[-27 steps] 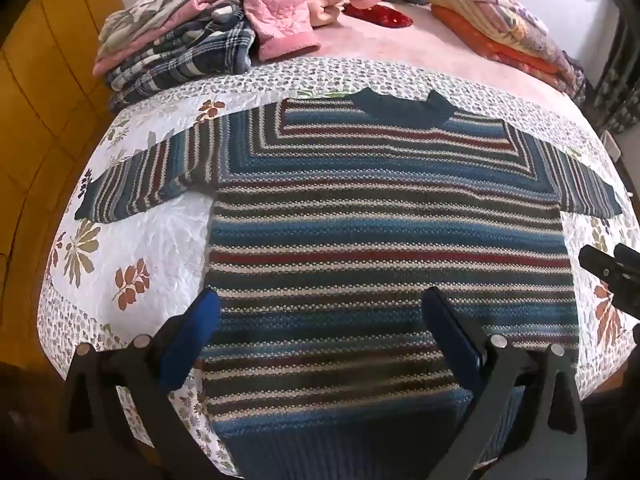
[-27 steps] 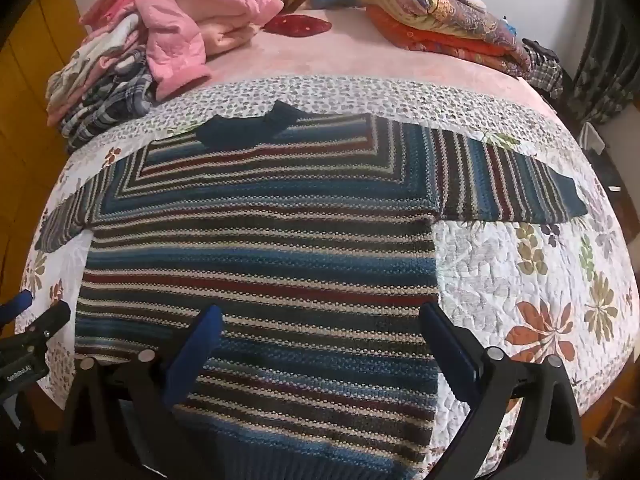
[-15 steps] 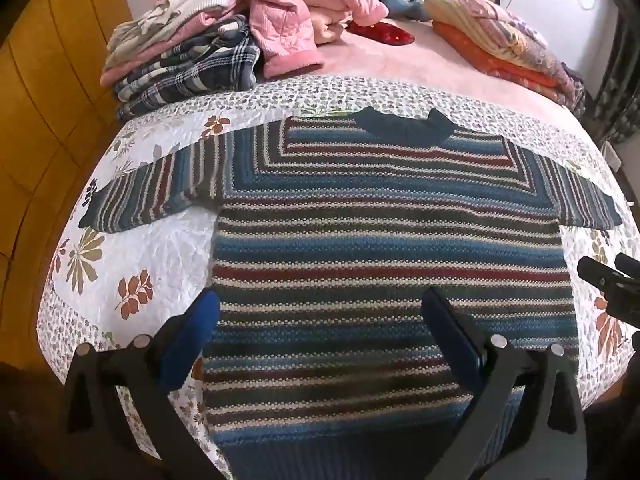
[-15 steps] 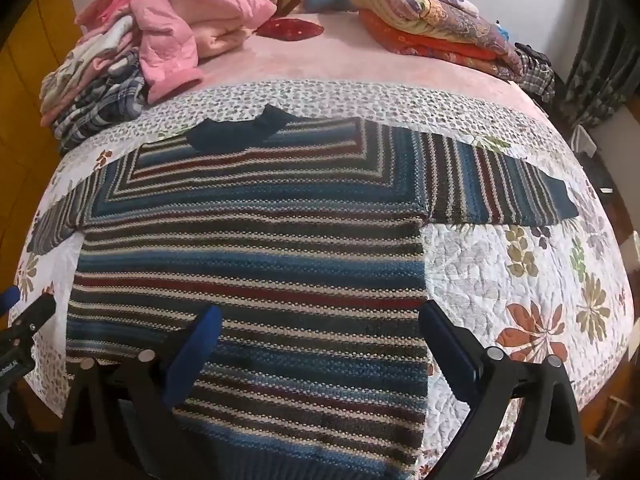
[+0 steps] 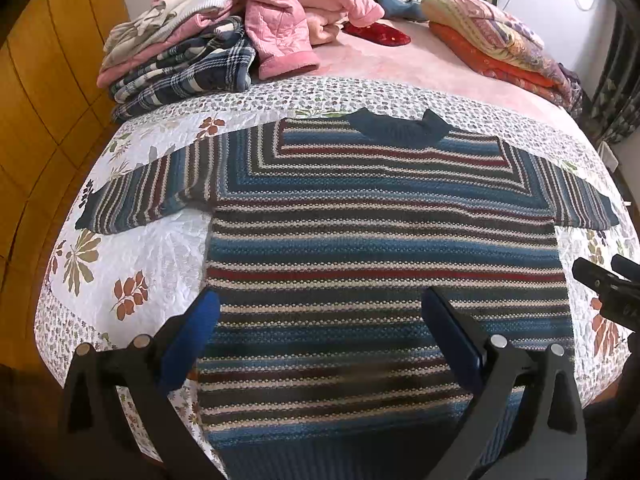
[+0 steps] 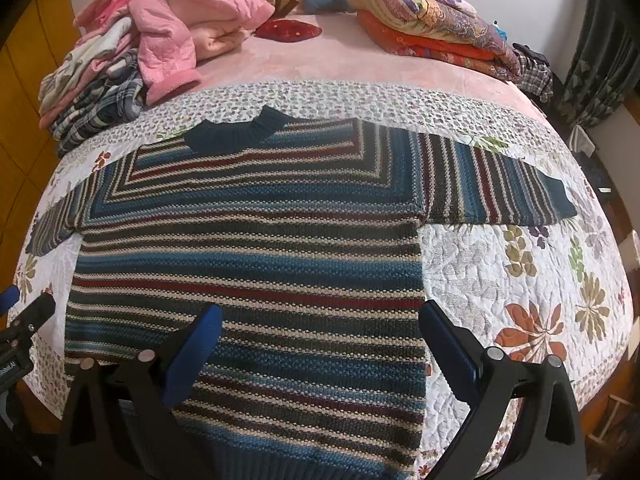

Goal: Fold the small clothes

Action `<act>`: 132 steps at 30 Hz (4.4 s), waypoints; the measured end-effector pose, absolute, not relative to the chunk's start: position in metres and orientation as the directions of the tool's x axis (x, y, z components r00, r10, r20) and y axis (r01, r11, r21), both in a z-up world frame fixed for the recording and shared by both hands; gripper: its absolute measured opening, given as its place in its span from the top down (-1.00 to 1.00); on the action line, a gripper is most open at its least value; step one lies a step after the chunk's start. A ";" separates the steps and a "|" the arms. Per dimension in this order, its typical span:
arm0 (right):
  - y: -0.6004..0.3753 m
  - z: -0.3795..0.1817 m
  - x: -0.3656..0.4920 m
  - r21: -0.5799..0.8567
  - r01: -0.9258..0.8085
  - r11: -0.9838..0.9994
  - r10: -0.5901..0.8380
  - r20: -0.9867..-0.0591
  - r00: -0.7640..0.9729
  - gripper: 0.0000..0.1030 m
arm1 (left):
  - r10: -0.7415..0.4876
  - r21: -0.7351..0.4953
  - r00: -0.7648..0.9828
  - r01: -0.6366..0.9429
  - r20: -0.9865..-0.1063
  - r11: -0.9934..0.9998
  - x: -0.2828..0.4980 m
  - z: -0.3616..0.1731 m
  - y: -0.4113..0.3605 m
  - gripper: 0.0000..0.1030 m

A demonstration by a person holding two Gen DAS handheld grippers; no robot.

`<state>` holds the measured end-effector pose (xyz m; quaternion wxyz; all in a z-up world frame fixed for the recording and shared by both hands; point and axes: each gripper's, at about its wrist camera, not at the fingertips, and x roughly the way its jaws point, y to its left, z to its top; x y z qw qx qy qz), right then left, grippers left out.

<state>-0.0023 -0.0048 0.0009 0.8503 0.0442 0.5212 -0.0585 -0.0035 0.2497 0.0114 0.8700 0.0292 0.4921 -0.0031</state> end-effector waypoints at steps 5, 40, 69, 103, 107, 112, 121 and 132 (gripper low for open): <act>-0.005 0.001 -0.003 0.016 0.146 0.989 -0.052 -0.891 0.451 -0.92 | 0.022 0.046 0.516 0.034 -0.856 0.998 -0.004 0.011 0.248 -0.94; -0.003 0.003 -0.004 0.015 0.145 0.989 -0.054 -0.888 0.457 -0.92 | 0.020 0.046 0.517 0.038 -0.856 0.998 -0.002 0.014 0.245 -0.94; -0.004 0.007 -0.002 0.013 0.144 0.989 -0.056 -0.885 0.462 -0.92 | 0.020 0.048 0.523 0.040 -0.852 0.998 -0.002 0.015 0.243 -0.94; -0.455 -0.136 0.096 0.229 0.719 0.656 0.082 -0.969 0.233 -0.78 | -0.032 0.041 0.505 0.133 -0.863 0.990 0.178 -0.062 0.109 -0.94; -0.460 -0.137 0.098 0.192 0.716 0.671 0.025 -0.971 0.237 -0.53 | -0.005 0.052 0.495 0.101 -0.869 0.993 0.186 -0.071 0.119 -0.94; -0.460 -0.125 0.107 0.217 0.709 0.671 0.007 -0.958 0.286 0.35 | 0.013 0.045 0.491 0.053 -0.871 0.998 0.193 -0.068 0.136 -0.94; -0.436 -0.087 0.115 0.343 0.649 0.679 0.060 -0.907 0.417 0.69 | 0.019 0.031 0.483 0.016 -0.875 0.999 0.202 -0.062 0.154 -0.94; -0.290 -0.048 0.167 0.390 0.352 0.851 0.210 -0.867 0.452 0.69 | 0.006 0.000 0.467 -0.011 -0.884 1.000 0.203 -0.059 0.169 -0.94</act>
